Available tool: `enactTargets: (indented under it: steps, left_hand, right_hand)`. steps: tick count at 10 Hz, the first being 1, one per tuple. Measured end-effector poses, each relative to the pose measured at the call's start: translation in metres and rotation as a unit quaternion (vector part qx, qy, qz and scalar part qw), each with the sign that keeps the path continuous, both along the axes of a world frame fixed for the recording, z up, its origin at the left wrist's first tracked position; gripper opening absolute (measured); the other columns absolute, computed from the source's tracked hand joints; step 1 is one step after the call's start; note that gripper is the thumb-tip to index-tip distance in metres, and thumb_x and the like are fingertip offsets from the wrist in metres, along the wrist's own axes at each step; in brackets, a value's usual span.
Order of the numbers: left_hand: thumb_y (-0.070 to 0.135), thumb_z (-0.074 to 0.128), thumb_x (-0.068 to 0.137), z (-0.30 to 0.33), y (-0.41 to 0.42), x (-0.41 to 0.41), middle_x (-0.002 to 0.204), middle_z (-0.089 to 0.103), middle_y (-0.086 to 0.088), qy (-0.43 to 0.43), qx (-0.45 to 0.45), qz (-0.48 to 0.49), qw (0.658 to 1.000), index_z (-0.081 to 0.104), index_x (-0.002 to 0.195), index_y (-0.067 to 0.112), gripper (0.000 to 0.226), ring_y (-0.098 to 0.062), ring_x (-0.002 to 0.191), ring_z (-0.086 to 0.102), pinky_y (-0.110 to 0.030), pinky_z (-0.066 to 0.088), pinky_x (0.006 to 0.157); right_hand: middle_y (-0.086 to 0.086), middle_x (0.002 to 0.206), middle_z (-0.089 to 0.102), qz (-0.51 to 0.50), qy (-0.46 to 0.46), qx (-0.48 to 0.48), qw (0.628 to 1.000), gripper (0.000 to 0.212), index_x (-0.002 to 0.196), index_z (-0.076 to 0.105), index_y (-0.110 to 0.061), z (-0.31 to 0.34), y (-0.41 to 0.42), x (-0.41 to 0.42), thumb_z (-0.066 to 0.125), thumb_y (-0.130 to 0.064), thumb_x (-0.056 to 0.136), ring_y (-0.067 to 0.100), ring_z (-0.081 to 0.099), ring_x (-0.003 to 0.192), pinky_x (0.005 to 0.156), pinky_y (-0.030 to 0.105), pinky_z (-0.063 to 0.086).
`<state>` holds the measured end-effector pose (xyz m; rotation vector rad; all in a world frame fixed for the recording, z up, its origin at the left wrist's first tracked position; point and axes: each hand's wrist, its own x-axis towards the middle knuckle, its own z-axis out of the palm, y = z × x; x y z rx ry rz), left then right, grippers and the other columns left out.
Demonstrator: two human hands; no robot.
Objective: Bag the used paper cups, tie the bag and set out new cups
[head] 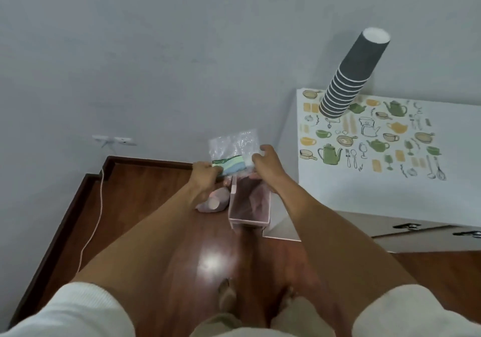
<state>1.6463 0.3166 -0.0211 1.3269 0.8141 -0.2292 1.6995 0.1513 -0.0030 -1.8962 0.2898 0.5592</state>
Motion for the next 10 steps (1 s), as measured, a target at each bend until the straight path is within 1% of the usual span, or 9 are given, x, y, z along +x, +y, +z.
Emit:
enactTargets:
  steps: [1,2,3,5,6,7,8,9,10]
  left_hand:
    - [-0.006,0.061,0.094,-0.040,-0.002,-0.001,0.076,0.062,-0.020,0.023,0.021,0.058,0.998,0.045,0.108,0.002,0.023,-0.023,0.048,0.061,-0.040,0.057,0.060]
    - [0.004,0.061,0.097,-0.081,-0.012,-0.004,0.073,0.062,-0.017,0.064,-0.008,0.051,0.997,0.054,0.097,0.001,0.008,-0.024,0.054,0.062,-0.036,0.057,0.061]
    - [0.000,0.051,0.101,-0.127,-0.027,-0.008,0.076,0.062,-0.020,0.090,-0.087,0.064,0.990,0.061,0.093,-0.006,0.015,-0.016,0.046,0.060,-0.024,0.052,0.044]
    - [0.006,0.045,0.103,-0.257,-0.058,-0.014,0.072,0.056,-0.013,0.148,-0.166,0.054,0.974,0.060,0.095,0.000,0.018,-0.014,0.052,0.050,-0.021,0.043,0.044]
    - [0.005,0.048,0.101,-0.317,-0.066,-0.018,0.077,0.057,-0.012,0.171,-0.199,0.083,0.961,0.061,0.108,-0.002,0.016,-0.013,0.056,0.052,-0.020,0.049,0.047]
    - [0.011,0.056,0.098,-0.351,-0.066,-0.015,0.097,0.062,-0.013,0.149,-0.193,0.037,0.969,0.060,0.120,0.010,0.022,-0.018,0.074,0.058,-0.027,0.052,0.062]
    - [0.017,0.064,0.093,-0.355,-0.060,-0.014,0.100,0.067,-0.006,0.146,-0.109,-0.025,0.983,0.058,0.122,0.024,0.030,-0.021,0.080,0.059,-0.033,0.051,0.066]
    - [0.008,0.055,0.096,-0.330,-0.045,-0.016,0.090,0.061,-0.009,0.133,-0.056,-0.015,0.989,0.060,0.123,0.014,0.028,-0.019,0.069,0.053,-0.036,0.045,0.065]
    - [0.002,0.053,0.094,-0.283,-0.028,-0.018,0.091,0.060,-0.014,0.104,0.016,-0.025,0.994,0.064,0.117,0.005,0.025,-0.020,0.069,0.054,-0.032,0.045,0.063]
  right_hand:
    - [0.002,0.111,0.055,-0.082,-0.019,-0.031,0.996,0.042,0.124,0.042,-0.017,-0.037,0.004,-0.005,0.066,-0.020,0.090,0.028,0.065,0.101,0.086,0.033,0.058]
    - [-0.004,0.094,0.060,-0.115,-0.054,-0.098,0.987,0.027,0.101,0.058,-0.015,-0.071,0.003,-0.003,0.077,-0.025,0.084,0.018,0.060,0.087,0.062,0.010,0.039]
    - [0.003,0.101,0.067,-0.111,-0.045,-0.143,0.982,0.023,0.101,0.063,-0.012,-0.119,-0.002,-0.002,0.074,-0.025,0.085,0.022,0.060,0.090,0.074,0.022,0.039]
    - [0.015,0.118,0.064,-0.099,0.000,-0.250,0.963,0.023,0.112,0.059,-0.009,-0.255,-0.011,-0.005,0.063,-0.024,0.095,0.032,0.062,0.096,0.075,0.027,0.039]
    - [0.019,0.124,0.066,-0.088,0.027,-0.269,0.959,0.029,0.120,0.061,-0.004,-0.311,-0.016,-0.007,0.062,-0.021,0.097,0.037,0.064,0.112,0.080,0.031,0.046]
    - [0.019,0.136,0.059,-0.065,-0.007,-0.241,0.968,0.040,0.138,0.055,-0.007,-0.343,-0.016,-0.005,0.059,-0.017,0.099,0.038,0.058,0.123,0.096,0.034,0.047]
    - [0.015,0.145,0.054,-0.035,-0.008,-0.215,0.976,0.046,0.147,0.049,-0.011,-0.345,-0.017,-0.006,0.053,-0.012,0.100,0.035,0.054,0.130,0.101,0.032,0.044]
    - [0.012,0.137,0.064,0.003,-0.003,-0.199,0.980,0.038,0.135,0.061,-0.012,-0.322,-0.017,-0.015,0.053,-0.012,0.098,0.032,0.061,0.120,0.093,0.030,0.047]
    - [0.012,0.132,0.066,0.005,-0.004,-0.194,0.981,0.035,0.130,0.064,-0.009,-0.277,-0.013,-0.019,0.051,-0.010,0.098,0.032,0.062,0.119,0.095,0.033,0.048]
